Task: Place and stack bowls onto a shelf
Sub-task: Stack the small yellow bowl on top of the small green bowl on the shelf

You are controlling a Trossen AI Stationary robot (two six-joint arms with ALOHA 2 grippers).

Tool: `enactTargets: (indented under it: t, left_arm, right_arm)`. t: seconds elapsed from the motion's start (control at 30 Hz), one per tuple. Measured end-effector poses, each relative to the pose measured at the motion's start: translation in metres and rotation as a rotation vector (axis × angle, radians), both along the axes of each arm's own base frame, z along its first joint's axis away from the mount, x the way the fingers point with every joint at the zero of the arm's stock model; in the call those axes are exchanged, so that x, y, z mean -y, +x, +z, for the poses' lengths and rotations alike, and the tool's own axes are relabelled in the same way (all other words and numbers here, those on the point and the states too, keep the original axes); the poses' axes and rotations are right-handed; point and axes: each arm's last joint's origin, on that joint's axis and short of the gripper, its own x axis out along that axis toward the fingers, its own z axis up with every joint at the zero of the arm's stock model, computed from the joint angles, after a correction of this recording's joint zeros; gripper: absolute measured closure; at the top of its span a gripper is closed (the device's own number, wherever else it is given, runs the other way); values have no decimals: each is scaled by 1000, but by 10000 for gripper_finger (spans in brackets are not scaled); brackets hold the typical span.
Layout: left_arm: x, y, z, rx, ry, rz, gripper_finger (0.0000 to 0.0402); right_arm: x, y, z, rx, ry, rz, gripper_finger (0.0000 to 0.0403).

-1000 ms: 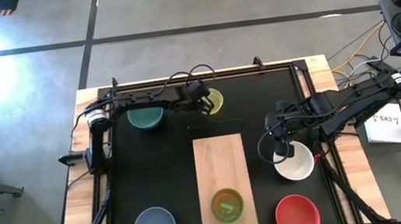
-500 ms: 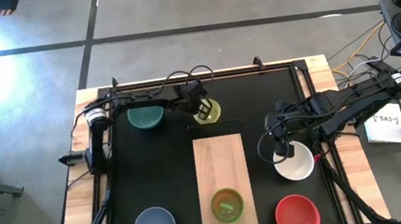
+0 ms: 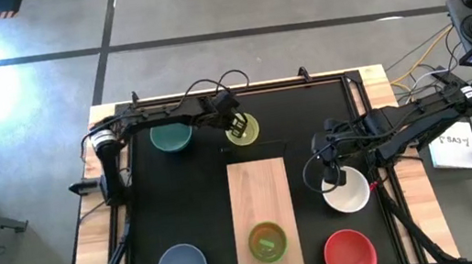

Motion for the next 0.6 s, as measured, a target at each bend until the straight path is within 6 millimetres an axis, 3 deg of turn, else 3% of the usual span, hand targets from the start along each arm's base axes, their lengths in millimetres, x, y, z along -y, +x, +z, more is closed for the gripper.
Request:
enactTargets:
  t: [0.37,0.6]
  left_arm:
    - [4,-27,27,-129,95,76,401]
    - [8,-45,68,-58,210,128,401]
  right_arm:
    - [0,0,0,0,6,-10,335]
    - [0,1,0,5,7,-7,333]
